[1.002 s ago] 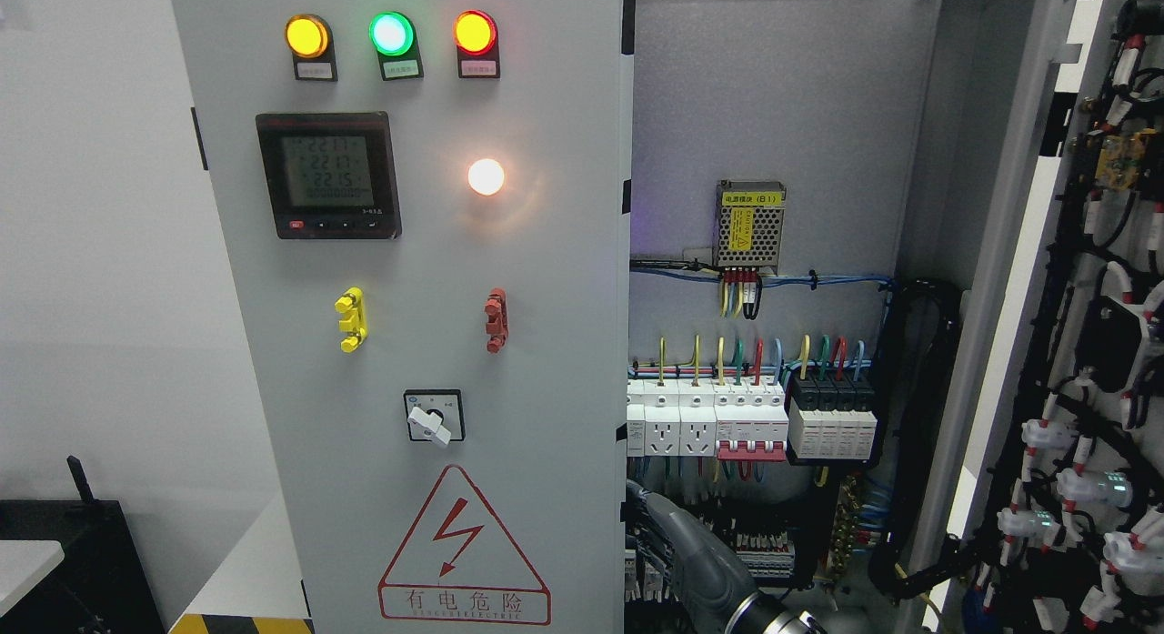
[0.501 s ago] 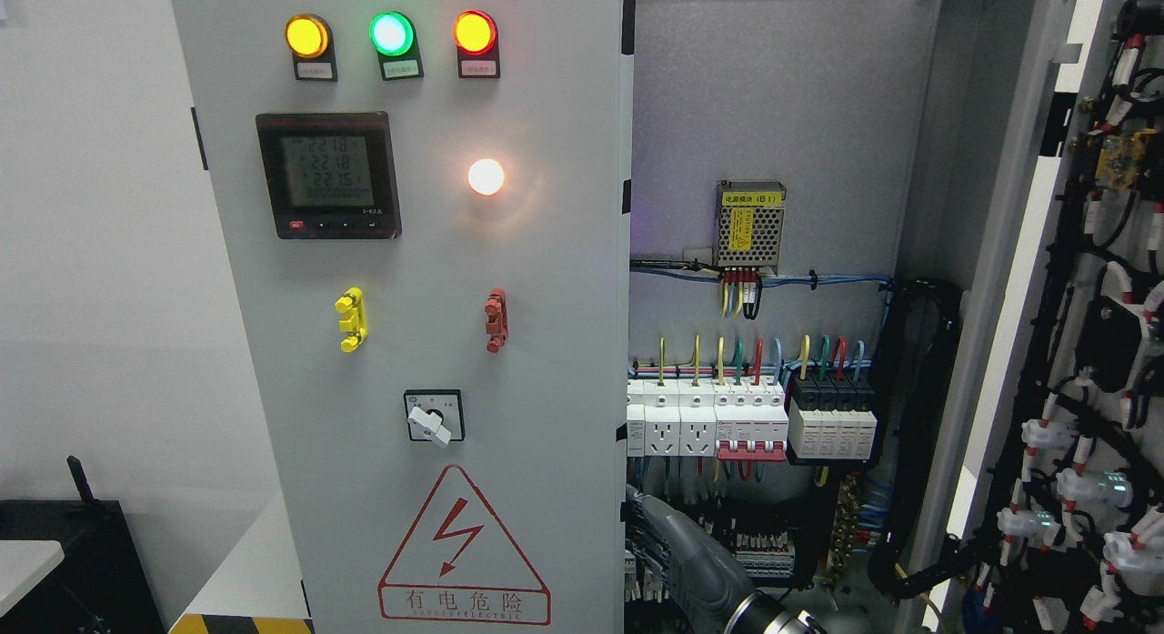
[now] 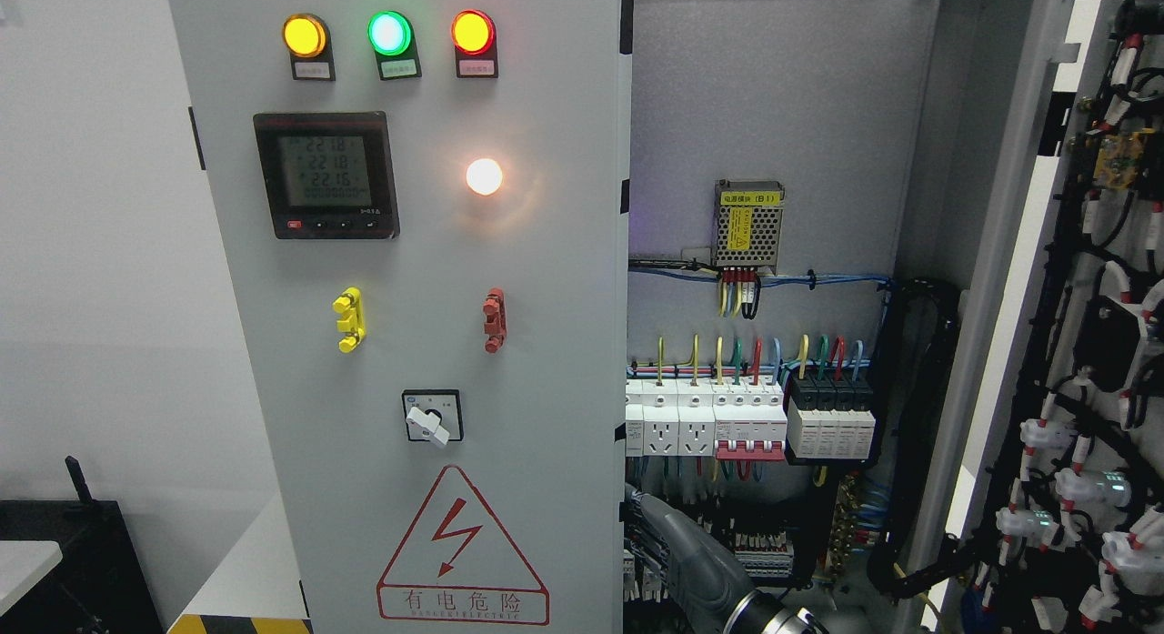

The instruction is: Open door with both hands

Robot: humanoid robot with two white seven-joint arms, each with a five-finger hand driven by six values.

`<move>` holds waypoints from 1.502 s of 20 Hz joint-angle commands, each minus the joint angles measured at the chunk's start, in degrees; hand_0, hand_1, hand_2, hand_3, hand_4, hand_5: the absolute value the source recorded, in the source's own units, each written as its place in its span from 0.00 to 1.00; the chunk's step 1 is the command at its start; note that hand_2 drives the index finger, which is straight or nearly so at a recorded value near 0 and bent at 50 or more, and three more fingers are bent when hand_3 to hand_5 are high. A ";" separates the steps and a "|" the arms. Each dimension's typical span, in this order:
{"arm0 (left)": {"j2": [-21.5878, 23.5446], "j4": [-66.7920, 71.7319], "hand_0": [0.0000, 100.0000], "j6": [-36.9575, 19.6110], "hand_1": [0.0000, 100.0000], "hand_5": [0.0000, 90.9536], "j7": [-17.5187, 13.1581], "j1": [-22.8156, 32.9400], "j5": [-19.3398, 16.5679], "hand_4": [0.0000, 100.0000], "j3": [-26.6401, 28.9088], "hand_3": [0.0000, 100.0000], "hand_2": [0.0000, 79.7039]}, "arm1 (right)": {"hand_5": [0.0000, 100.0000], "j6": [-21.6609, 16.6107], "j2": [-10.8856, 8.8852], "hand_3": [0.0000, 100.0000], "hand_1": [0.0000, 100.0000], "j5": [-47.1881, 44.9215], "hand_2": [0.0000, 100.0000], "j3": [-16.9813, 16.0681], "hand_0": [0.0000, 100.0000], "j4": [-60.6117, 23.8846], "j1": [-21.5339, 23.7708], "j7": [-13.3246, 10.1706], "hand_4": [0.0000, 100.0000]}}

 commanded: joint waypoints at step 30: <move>0.00 0.01 0.00 -0.04 0.00 0.00 -0.02 -0.02 1.23 0.00 0.00 0.00 0.00 | 0.00 -0.07 1.90 0.00 0.00 -1.50 0.00 0.51 0.38 -0.93 0.05 2.44 0.00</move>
